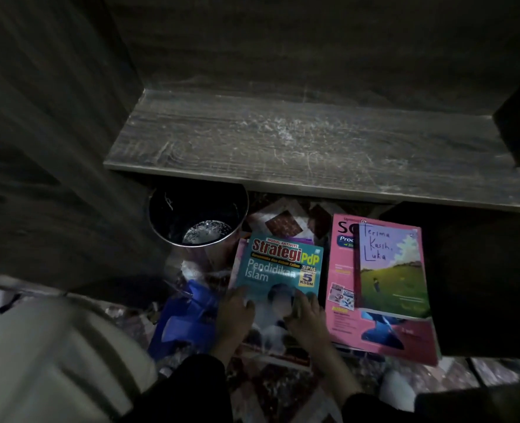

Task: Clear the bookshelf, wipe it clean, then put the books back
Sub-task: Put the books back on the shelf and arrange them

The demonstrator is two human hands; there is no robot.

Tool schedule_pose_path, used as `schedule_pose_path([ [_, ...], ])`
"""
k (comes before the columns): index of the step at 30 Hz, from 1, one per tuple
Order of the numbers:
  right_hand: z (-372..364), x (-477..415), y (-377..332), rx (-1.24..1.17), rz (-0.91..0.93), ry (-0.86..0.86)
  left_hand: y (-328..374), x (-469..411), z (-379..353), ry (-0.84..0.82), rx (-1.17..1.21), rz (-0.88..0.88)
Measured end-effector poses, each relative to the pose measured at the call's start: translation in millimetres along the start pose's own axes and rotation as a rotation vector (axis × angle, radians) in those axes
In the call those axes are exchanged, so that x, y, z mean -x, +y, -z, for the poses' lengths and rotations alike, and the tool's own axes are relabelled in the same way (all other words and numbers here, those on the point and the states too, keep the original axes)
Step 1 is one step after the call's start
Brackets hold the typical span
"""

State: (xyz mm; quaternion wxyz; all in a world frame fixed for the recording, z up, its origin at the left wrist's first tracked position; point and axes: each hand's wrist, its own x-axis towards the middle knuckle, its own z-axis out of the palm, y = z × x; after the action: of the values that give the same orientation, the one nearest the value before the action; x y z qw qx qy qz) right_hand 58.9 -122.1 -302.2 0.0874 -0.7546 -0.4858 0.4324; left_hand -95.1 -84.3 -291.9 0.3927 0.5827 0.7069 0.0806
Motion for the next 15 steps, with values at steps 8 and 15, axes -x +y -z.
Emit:
schedule_pose_path([
  [8,-11,-16,-1,-0.098,-0.19,-0.01,-18,-16,-15,-0.093,-0.126,-0.073],
  [15,-17,-30,12,-0.203,-0.177,0.059,-27,-26,-19,-0.067,-0.104,-0.011],
])
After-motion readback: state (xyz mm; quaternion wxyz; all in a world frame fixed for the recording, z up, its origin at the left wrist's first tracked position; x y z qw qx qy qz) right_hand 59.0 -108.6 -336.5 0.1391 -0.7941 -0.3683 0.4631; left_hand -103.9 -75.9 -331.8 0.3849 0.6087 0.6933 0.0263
